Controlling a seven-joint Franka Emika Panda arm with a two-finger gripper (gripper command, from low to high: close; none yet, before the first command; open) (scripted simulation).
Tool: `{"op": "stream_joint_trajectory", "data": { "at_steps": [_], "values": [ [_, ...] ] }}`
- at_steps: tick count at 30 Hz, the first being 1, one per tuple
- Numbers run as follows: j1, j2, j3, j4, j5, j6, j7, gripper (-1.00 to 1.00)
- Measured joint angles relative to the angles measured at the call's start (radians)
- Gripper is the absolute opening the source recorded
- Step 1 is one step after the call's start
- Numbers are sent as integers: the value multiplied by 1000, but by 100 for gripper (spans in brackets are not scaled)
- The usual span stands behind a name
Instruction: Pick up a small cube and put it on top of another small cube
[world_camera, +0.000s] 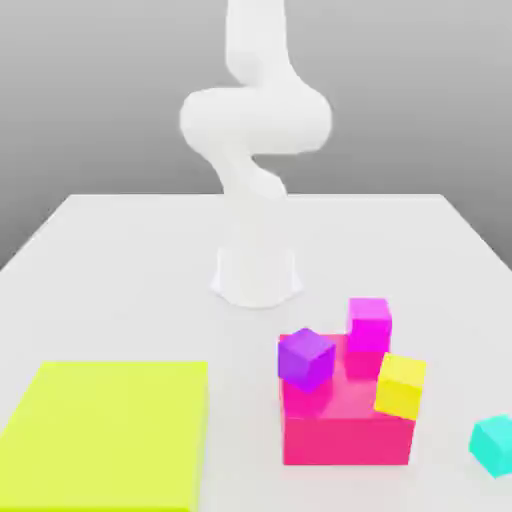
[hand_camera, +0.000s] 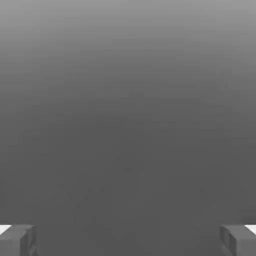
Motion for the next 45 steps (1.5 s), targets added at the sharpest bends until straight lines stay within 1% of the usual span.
{"op": "stream_joint_trajectory", "data": {
  "at_steps": [10, 19, 23, 27, 32, 33, 40, 45],
  "values": [
    [216, 369, -8, -11, 18, 119, -426, 0],
    [360, 695, 51, -20, 26, 225, -797, 0],
    [397, 840, 85, -24, -1, 272, -940, 0],
    [426, 987, 124, -28, -61, 318, -1060, 0],
    [461, 1169, 109, -3, -122, 432, -1080, 0],
    [467, 1199, 103, 4, -128, 455, -1076, -100],
    [469, 1203, 101, 4, -130, 457, -1076, -100],
    [447, 1063, 125, -25, -90, 346, -1090, -100]
  ]
}}
